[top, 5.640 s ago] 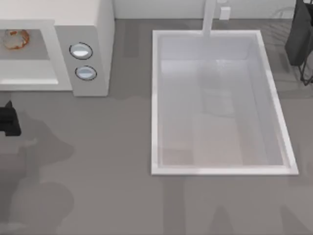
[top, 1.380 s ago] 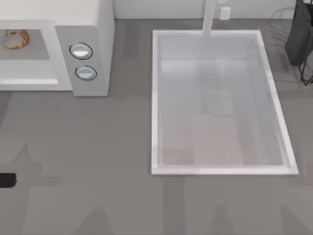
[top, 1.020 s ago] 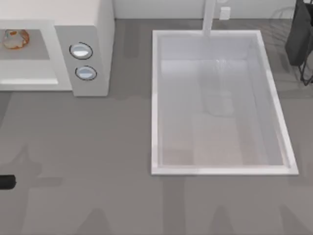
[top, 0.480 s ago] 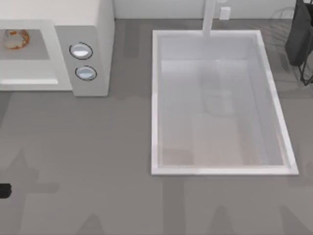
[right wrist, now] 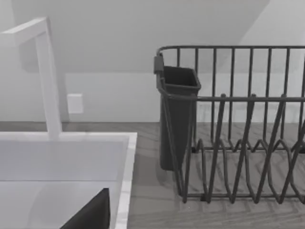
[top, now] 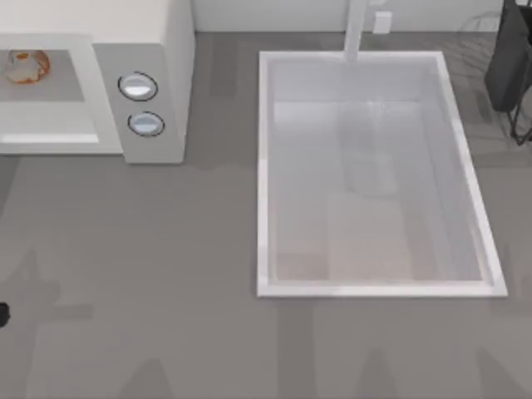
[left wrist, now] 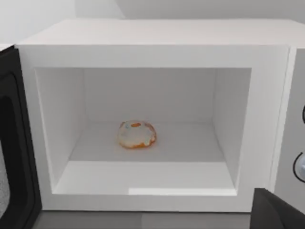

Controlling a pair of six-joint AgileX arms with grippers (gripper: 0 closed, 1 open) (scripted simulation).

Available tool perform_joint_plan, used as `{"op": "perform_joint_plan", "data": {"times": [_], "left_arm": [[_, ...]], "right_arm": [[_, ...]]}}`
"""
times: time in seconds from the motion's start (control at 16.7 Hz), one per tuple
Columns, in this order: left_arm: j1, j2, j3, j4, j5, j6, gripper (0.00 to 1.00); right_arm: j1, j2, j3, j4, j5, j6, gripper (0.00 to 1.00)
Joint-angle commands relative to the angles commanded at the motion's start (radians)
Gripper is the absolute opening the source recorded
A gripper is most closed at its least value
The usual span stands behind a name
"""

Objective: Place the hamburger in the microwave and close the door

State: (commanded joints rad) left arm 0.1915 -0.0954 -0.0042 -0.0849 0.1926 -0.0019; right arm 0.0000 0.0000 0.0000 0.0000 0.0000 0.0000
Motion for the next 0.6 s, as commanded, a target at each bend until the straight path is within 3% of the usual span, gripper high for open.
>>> {"op": "perform_joint_plan", "data": {"times": [0.24,0.6], "left_arm": [[0.099,0.102,-0.009,0.111,0.099,0.001,0.0],[0.104,0.108,-0.007,0.118,0.104,0.002,0.0]], "right_arm": [[0.0,0.0,0.0,0.0,0.0,0.0,1.0],[0.0,0.0,0.0,0.0,0.0,0.0,1.0]]}}
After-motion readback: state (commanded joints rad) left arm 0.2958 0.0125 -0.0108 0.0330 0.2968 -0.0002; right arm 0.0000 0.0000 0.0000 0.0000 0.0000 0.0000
